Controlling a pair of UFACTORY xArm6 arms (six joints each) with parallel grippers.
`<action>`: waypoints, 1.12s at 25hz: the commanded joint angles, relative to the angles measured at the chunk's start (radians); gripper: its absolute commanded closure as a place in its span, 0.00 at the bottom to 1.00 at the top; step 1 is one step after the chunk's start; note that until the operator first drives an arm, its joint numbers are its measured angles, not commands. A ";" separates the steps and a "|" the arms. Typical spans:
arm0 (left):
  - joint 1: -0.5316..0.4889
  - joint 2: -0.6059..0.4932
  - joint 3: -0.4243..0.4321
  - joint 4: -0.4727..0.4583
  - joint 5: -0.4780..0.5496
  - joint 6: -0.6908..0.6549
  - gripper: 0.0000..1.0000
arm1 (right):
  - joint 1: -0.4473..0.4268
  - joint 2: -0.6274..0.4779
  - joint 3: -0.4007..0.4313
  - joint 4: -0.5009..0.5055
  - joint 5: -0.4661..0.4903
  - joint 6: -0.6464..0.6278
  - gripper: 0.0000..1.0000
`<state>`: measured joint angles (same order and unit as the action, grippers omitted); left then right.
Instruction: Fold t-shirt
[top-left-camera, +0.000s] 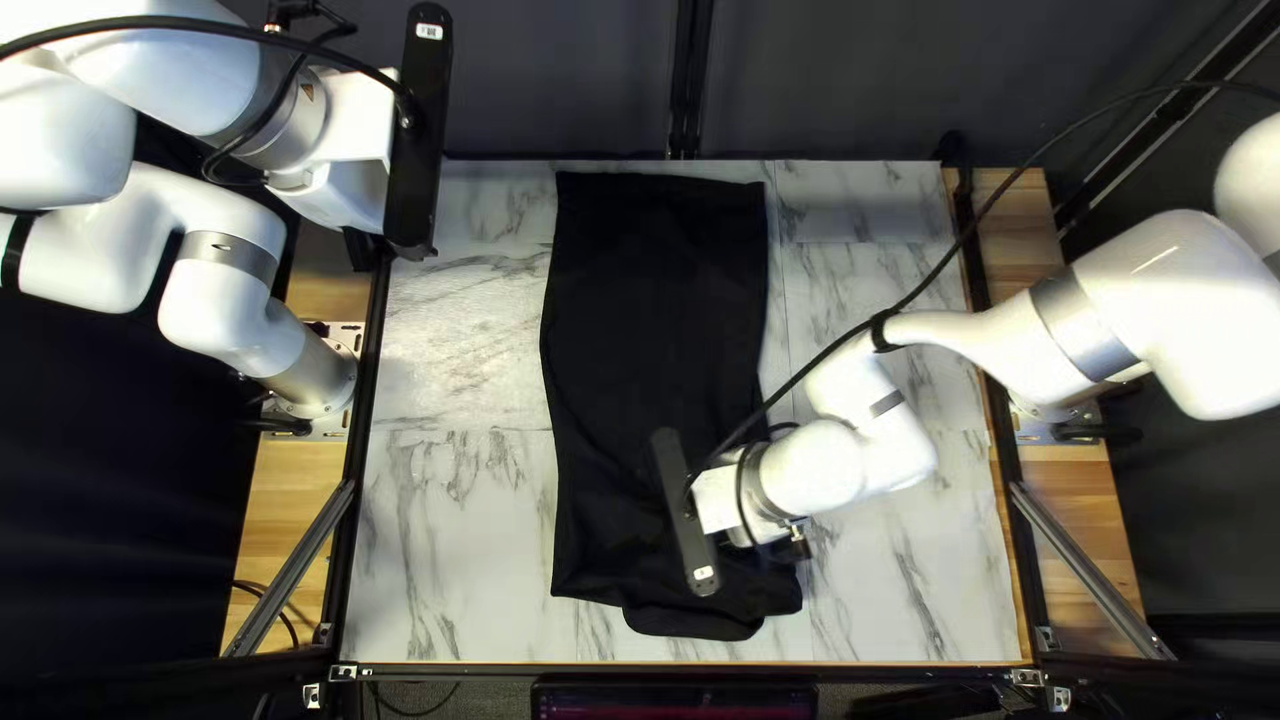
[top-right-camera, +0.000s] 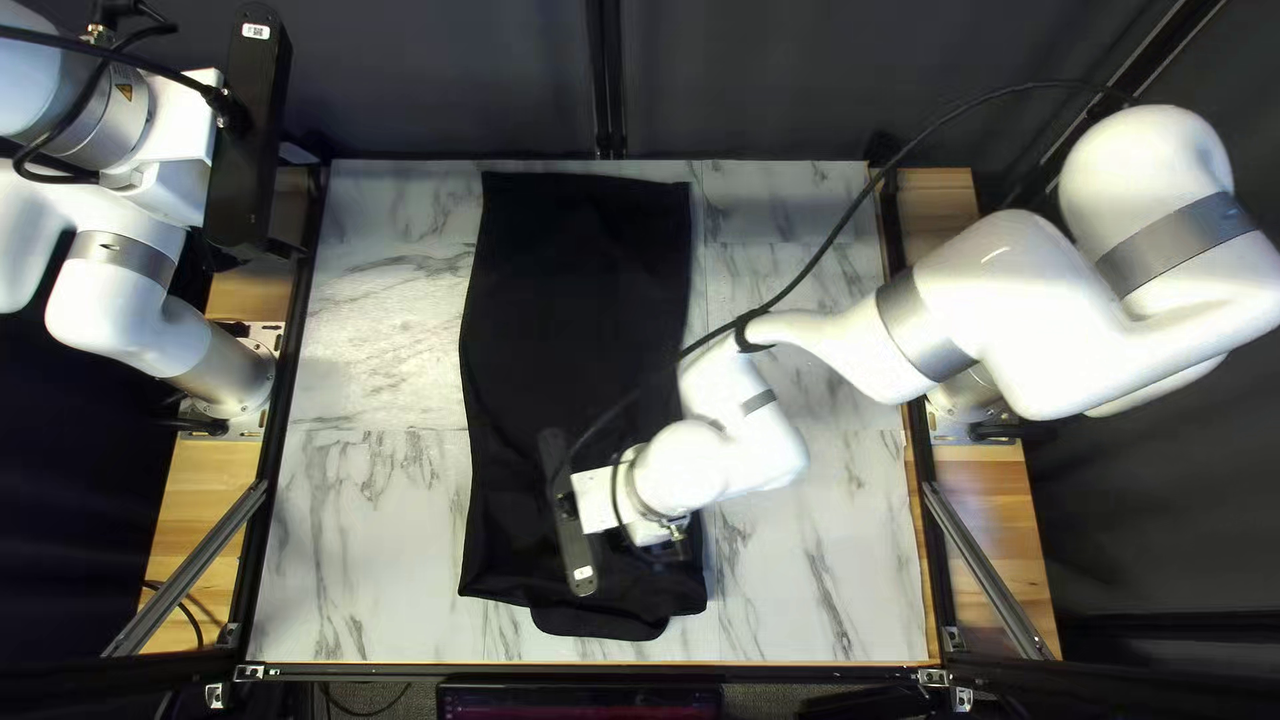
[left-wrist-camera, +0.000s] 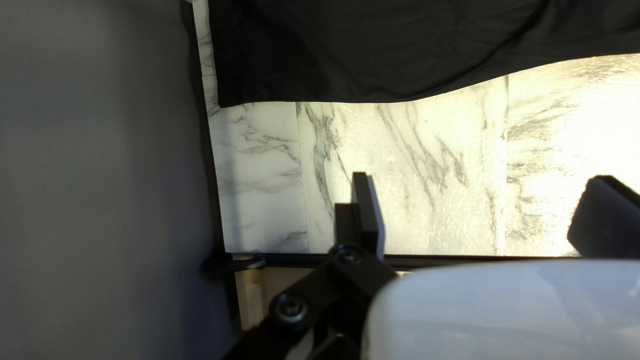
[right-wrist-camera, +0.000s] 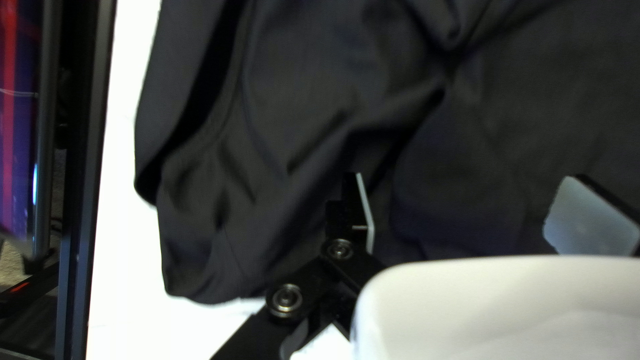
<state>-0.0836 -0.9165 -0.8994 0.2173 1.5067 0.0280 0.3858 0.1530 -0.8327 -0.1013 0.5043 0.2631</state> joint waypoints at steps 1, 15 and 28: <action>0.000 0.000 0.000 0.000 0.000 0.000 0.00 | -0.027 0.019 0.026 0.037 -0.029 -0.032 0.00; 0.000 0.000 0.000 0.000 0.000 0.000 0.00 | -0.103 0.218 -0.297 -0.010 0.100 -0.139 0.00; 0.000 0.000 0.000 0.000 0.000 0.000 0.00 | -0.035 0.073 -0.103 -0.082 0.054 0.031 0.00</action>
<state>-0.0836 -0.9165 -0.8994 0.2173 1.5067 0.0280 0.3404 0.2708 -1.0038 -0.1910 0.5847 0.2601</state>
